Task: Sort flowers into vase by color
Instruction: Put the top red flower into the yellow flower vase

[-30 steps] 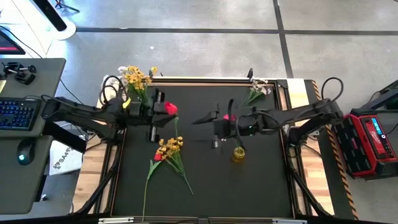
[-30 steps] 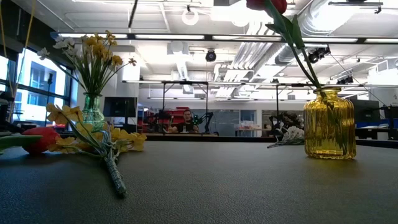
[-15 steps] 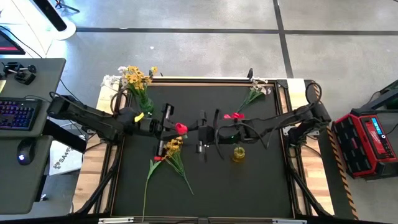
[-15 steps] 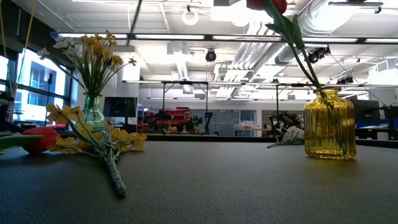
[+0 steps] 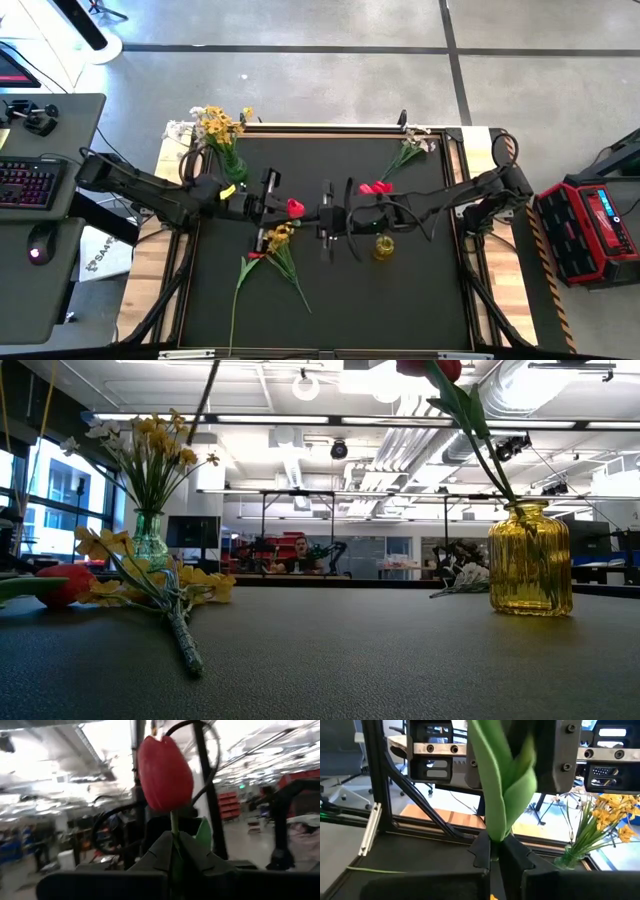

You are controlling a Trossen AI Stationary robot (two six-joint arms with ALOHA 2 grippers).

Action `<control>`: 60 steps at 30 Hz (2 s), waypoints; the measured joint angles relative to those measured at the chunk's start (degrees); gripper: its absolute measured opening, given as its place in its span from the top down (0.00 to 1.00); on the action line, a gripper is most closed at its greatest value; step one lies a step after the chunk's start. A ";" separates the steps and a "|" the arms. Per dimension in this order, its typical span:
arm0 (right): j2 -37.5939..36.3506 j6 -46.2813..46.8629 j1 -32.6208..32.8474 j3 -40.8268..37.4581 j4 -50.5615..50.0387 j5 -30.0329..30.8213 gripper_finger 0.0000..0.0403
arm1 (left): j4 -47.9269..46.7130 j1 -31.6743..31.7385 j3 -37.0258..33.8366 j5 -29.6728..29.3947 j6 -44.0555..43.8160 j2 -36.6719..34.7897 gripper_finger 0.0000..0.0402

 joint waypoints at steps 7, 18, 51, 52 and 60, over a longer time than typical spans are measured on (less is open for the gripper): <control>-0.11 2.91 -0.22 -0.04 -5.96 4.87 0.99 | -11.52 0.07 0.07 -7.11 0.07 -2.48 0.87; -3.37 8.49 6.56 -0.05 -18.84 22.70 1.00 | -34.44 -0.03 0.07 -18.85 -2.93 -7.71 0.71; -13.22 71.47 38.01 -10.43 -59.62 57.90 1.00 | -25.76 -1.05 -10.94 -5.87 0.05 -3.53 0.70; -13.22 72.43 38.03 -12.52 -56.34 57.85 1.00 | -23.55 -1.05 -12.04 -4.08 0.09 -2.88 0.70; -13.15 38.58 31.85 -29.44 2.08 40.22 1.00 | -15.44 -1.05 -13.46 -1.37 0.16 1.72 0.70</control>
